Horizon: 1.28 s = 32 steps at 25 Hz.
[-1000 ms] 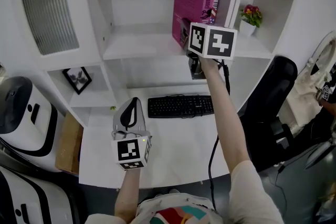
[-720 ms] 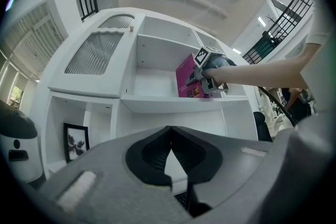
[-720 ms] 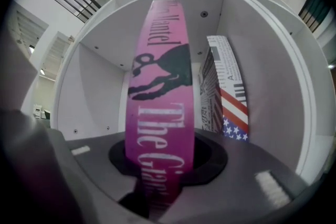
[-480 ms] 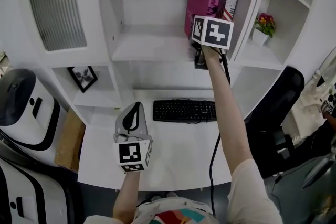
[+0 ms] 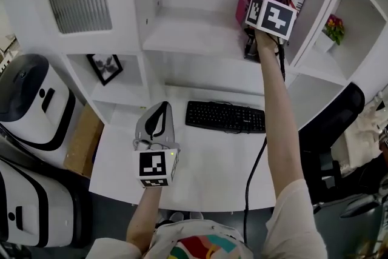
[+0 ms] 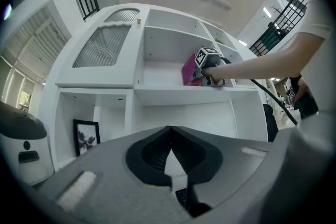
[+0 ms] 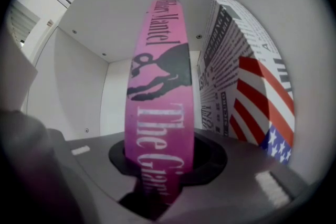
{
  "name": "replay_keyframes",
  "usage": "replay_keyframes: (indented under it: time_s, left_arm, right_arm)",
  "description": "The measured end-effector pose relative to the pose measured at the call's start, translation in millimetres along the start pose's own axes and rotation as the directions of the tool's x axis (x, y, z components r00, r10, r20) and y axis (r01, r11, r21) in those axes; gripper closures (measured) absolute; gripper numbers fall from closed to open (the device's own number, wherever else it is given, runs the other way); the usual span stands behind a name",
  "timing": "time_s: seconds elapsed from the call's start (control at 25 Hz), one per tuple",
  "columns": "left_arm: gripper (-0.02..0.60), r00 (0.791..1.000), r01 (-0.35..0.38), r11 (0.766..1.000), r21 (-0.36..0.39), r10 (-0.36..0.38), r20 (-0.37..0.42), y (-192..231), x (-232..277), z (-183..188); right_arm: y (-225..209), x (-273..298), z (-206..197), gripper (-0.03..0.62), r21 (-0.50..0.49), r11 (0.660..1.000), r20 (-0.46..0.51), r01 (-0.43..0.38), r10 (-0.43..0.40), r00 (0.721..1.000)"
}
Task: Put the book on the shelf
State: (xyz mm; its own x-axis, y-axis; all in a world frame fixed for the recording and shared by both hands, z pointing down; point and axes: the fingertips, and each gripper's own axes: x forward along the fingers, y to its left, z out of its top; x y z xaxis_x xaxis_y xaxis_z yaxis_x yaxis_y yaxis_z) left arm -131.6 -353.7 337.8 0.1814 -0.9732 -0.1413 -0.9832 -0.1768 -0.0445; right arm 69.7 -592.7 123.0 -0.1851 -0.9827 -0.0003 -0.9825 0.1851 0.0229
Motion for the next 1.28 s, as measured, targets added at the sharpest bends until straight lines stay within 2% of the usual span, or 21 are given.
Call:
replay_keyframes:
  time_s: [0.2,0.8,0.88,1.0,1.16,1.28]
  left_arm:
    - [0.578,1.0,-0.014,1.0,0.005,0.014,-0.02,6,2,-7]
    - [0.578,0.999,-0.046,0.999,0.027,0.046,0.005,14,0,11]
    - [0.578,0.999,-0.054,0.998,0.033,0.054,0.007,17,-4,13]
    - [0.578,0.998,-0.058,0.998,0.037,0.058,0.014,17,-8,17]
    - [0.578,0.998,-0.052,0.998,0.041,0.051,0.028,11,-14,25]
    - [0.578,0.998,-0.043,0.998,0.046,0.042,0.041,7,-19,30]
  right_arm:
    - [-4,12,-2,0.453,0.003,1.0,-0.008,0.012,-0.012,1.0]
    - [0,9,-2,0.452,0.033,0.999,-0.01,-0.017,0.018,1.0]
    - [-2,10,-3,0.432,0.043,0.999,-0.006,-0.006,0.006,1.0]
    - [0,4,0,0.359,0.045,0.999,0.018,-0.011,0.01,1.0]
    - [6,-20,3,0.337,0.021,0.999,0.054,-0.024,0.023,0.998]
    - [4,-50,10,0.329,-0.026,1.0,0.13,0.001,0.003,0.992]
